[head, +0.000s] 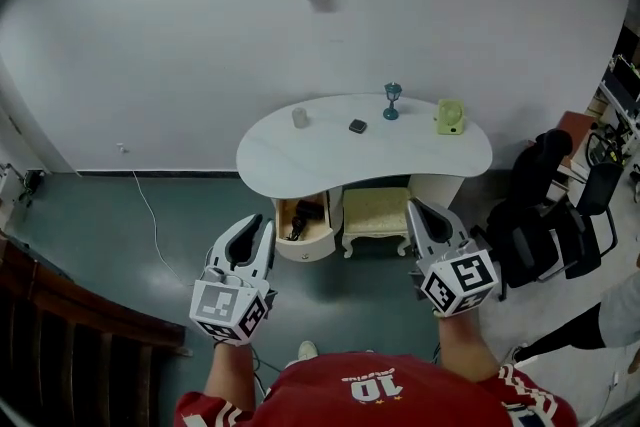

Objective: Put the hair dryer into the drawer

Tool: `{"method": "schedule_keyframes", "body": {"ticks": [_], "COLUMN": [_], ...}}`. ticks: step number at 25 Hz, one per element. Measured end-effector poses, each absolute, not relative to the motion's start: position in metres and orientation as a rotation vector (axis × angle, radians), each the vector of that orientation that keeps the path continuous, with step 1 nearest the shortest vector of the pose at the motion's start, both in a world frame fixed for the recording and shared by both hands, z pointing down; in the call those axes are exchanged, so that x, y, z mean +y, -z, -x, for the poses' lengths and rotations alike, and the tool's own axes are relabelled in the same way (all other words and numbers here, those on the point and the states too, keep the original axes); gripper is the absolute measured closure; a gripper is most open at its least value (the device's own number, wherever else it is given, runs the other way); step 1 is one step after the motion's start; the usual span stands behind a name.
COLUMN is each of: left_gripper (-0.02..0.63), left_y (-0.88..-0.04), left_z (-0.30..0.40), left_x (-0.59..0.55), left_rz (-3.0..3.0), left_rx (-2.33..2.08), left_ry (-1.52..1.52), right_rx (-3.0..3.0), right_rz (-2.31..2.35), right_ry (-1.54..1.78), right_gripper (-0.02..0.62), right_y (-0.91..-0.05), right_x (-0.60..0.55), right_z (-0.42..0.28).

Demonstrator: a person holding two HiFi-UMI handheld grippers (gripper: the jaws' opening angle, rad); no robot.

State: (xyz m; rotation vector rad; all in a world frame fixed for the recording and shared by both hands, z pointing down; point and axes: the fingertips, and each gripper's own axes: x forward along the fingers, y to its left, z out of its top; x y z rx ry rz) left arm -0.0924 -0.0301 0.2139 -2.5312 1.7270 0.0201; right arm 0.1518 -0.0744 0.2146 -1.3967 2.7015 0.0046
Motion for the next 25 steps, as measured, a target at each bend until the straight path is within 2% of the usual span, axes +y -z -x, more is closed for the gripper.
{"method": "schedule_keyframes", "body": {"ticks": [10,25], "left_gripper": [0.615,0.614], "left_y": [-0.211,-0.209], "left_z": [0.107,0.143], "left_x": [-0.031,-0.024], "left_rz": [2.555,2.530], "left_rx": [1.674,1.679], "left_ry": [-0.018,-0.079], "right_rx": [2.691,2.715], "right_rz": [1.445,1.469], "right_ry": [-0.013,-0.037], "right_gripper": [0.589,0.591], "right_y": [-0.214,-0.213], "right_x": [-0.070,-0.066], "right_z": [-0.125,-0.091]}}
